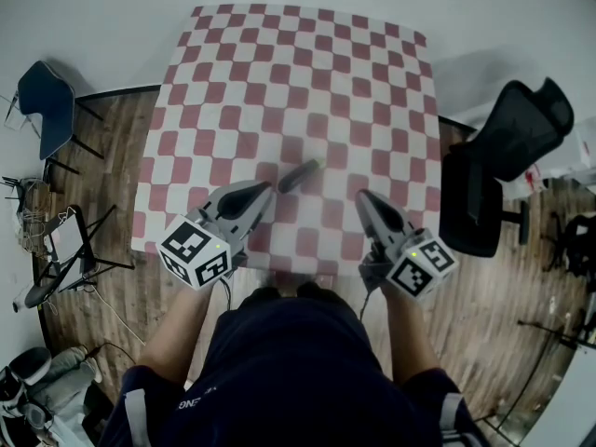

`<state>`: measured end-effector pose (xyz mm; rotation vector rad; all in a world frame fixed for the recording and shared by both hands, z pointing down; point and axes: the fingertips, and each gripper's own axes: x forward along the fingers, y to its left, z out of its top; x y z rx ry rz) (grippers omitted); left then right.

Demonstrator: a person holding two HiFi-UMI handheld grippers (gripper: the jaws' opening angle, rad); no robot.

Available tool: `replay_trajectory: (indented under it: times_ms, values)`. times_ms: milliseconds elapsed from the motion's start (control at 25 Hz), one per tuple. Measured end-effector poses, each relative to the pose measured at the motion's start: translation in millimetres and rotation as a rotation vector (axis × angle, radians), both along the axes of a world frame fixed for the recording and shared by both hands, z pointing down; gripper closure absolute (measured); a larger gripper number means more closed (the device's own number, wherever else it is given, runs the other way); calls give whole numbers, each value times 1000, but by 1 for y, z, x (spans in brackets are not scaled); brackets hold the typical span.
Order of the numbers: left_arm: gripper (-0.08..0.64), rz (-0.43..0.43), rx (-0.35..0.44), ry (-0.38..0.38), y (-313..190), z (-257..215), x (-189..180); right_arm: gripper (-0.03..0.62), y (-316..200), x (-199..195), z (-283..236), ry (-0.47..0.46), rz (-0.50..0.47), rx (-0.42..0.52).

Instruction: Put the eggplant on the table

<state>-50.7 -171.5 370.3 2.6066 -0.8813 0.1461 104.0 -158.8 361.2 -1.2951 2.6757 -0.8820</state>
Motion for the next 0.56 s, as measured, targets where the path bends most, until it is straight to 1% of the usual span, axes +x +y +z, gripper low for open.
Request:
replay_trajectory:
  times_ms: [560]
  values:
    - [535,1,-1,3,-1,1,1,577,0,0,2,3,-1,-3]
